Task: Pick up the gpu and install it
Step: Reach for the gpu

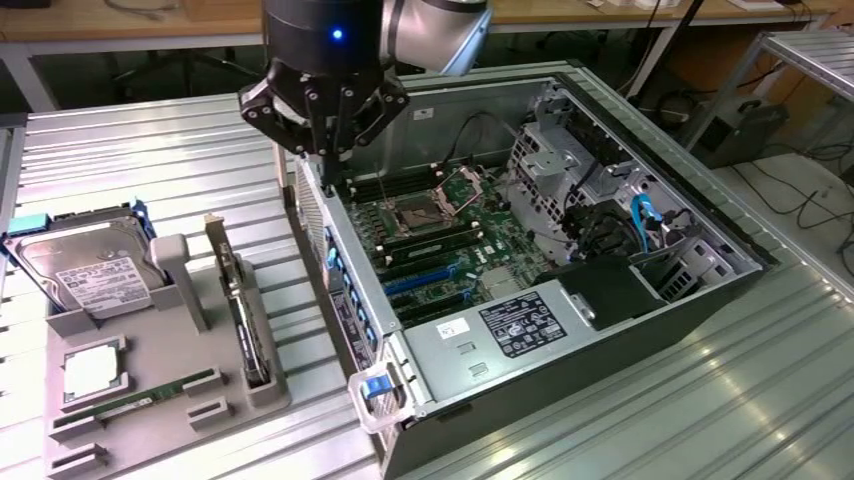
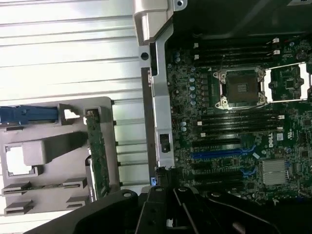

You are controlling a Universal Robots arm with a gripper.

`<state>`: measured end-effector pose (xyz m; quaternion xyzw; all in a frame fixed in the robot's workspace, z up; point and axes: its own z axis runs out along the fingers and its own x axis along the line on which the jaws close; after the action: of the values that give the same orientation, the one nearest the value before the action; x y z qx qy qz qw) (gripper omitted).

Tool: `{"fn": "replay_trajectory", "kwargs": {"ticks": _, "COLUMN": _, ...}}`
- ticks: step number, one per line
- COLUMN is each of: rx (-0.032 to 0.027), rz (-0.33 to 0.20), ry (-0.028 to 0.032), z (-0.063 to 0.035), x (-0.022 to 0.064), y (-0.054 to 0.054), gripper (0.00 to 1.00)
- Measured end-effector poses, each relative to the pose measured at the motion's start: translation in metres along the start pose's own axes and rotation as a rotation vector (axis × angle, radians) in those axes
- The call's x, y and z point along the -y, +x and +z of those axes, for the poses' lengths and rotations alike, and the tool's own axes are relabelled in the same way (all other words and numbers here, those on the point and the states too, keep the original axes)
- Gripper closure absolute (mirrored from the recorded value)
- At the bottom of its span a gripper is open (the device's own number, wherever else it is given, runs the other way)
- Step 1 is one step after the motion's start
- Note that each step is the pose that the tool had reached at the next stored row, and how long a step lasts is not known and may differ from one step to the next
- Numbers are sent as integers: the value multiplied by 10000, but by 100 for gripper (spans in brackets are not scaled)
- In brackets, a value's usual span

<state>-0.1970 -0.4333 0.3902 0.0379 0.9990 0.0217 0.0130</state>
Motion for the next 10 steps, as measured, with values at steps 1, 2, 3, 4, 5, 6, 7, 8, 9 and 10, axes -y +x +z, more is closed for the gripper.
{"fn": "replay_trajectory", "kwargs": {"ticks": 1, "rx": 1, "rz": -1, "ry": -1, "z": 17, "x": 35, "y": 92, "gripper": 89}}
{"fn": "replay_trajectory", "kwargs": {"ticks": 2, "rx": 0, "rz": -2, "ry": 1, "z": 28, "x": 53, "y": 146, "gripper": 89}}
{"fn": "replay_trajectory", "kwargs": {"ticks": 3, "rx": 0, "rz": -2, "ry": 0, "z": 35, "x": 63, "y": 178, "gripper": 89}}
{"fn": "replay_trajectory", "kwargs": {"ticks": 4, "rx": 1, "rz": 0, "ry": -1, "z": 47, "x": 81, "y": 232, "gripper": 89}}
{"fn": "replay_trajectory", "kwargs": {"ticks": 5, "rx": 1, "rz": 0, "ry": 0, "z": 55, "x": 94, "y": 268, "gripper": 89}}
{"fn": "replay_trajectory", "kwargs": {"ticks": 6, "rx": 1, "rz": 0, "ry": 0, "z": 64, "x": 107, "y": 309, "gripper": 89}}
{"fn": "replay_trajectory", "kwargs": {"ticks": 7, "rx": -1, "rz": -1, "ry": 1, "z": 71, "x": 119, "y": 345, "gripper": 89}}
{"fn": "replay_trajectory", "kwargs": {"ticks": 8, "rx": 0, "rz": -1, "ry": 0, "z": 83, "x": 137, "y": 397, "gripper": 89}}
{"fn": "replay_trajectory", "kwargs": {"ticks": 9, "rx": 1, "rz": -2, "ry": -1, "z": 92, "x": 149, "y": 435, "gripper": 89}}
{"fn": "replay_trajectory", "kwargs": {"ticks": 10, "rx": 0, "rz": 0, "ry": 1, "z": 107, "x": 172, "y": 505, "gripper": 89}}
